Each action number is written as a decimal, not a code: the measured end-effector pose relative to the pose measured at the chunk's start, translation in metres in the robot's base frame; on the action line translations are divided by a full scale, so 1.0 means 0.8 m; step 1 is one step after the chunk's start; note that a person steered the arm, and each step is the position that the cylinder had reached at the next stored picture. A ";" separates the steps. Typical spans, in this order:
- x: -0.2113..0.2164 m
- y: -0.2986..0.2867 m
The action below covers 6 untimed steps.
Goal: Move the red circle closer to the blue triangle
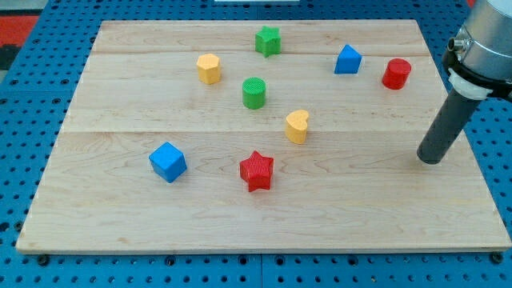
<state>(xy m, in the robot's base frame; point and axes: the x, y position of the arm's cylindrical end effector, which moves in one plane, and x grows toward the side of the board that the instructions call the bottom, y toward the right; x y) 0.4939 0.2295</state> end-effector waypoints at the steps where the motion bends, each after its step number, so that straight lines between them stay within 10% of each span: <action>1: 0.000 0.000; 6: 0.002 0.006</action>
<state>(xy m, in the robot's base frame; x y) 0.4955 0.2340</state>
